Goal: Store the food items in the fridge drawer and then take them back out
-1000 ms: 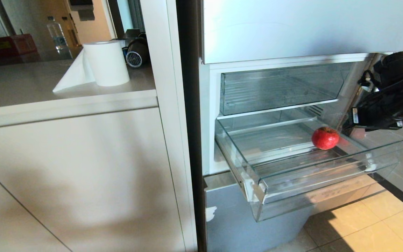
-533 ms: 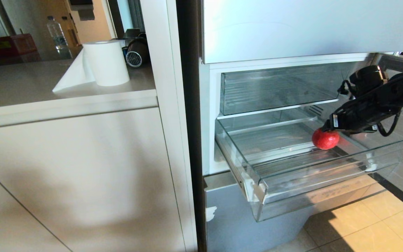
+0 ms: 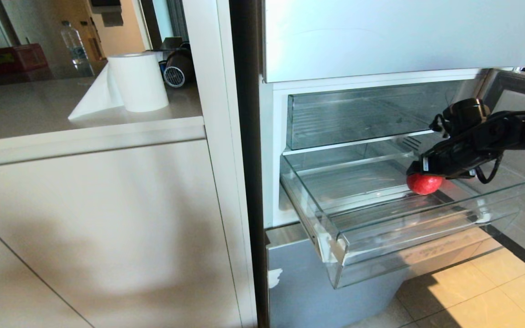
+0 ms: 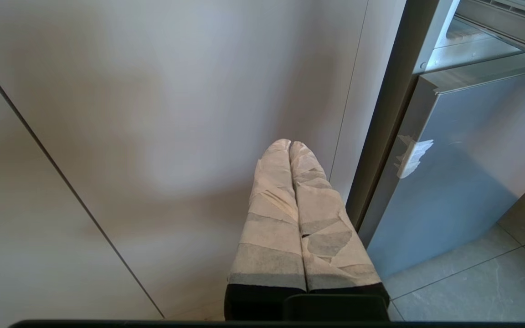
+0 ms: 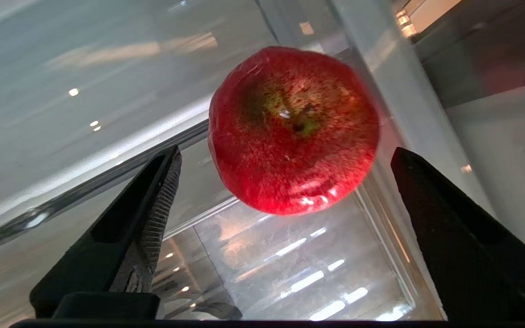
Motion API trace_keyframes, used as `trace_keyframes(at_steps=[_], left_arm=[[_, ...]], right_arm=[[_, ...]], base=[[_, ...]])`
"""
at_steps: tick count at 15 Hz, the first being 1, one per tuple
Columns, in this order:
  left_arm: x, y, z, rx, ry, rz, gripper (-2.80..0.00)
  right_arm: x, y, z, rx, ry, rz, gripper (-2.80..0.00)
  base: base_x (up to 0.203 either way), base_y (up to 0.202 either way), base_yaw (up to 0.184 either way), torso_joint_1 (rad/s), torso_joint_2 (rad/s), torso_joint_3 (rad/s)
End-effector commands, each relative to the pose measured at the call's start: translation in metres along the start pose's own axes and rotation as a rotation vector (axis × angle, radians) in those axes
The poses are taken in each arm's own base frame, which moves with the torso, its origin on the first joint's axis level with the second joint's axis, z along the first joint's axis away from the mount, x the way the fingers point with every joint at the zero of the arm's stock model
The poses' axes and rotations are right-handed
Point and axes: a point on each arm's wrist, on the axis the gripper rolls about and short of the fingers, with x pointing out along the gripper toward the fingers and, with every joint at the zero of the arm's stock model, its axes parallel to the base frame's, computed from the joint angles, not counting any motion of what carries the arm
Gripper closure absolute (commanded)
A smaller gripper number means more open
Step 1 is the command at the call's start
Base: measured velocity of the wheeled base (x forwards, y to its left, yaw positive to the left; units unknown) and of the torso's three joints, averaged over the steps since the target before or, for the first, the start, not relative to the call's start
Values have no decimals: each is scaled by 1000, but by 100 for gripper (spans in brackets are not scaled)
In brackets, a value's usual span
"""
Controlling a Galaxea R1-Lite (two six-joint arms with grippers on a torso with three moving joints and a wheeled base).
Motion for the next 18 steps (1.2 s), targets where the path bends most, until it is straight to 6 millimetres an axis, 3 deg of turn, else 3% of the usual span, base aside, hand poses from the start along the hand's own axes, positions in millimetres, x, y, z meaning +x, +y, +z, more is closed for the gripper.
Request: trace_keyframes(at_steps=[1, 5, 6, 10, 12, 15, 18], left_arm=[[0, 0, 0, 0, 1, 0, 0], [0, 0, 0, 0, 1, 0, 0], [0, 0, 0, 0, 1, 0, 0], [0, 0, 0, 0, 1, 0, 0], [0, 0, 0, 0, 1, 0, 0], [0, 0, 0, -1, 1, 0, 0], [0, 0, 0, 0, 0, 0, 0]], right_arm=[[6, 0, -1, 1, 1, -1, -280], [16, 1, -3, 2, -8, -4, -280], [20, 2, -3, 4, -15, -6, 0], [22, 2, -3, 6, -23, -4, 0], [14, 2, 1, 21, -40, -1, 0], [-34, 6, 17, 69, -130, 30, 0], [-91, 9, 16, 70, -177, 59, 0]], base=[[0, 0, 0, 0, 0, 0], [0, 0, 0, 0, 0, 0], [0, 0, 0, 0, 0, 0], [0, 0, 0, 0, 0, 0], [0, 0, 0, 0, 0, 0], [0, 0, 0, 0, 0, 0], [0, 0, 0, 0, 0, 0]])
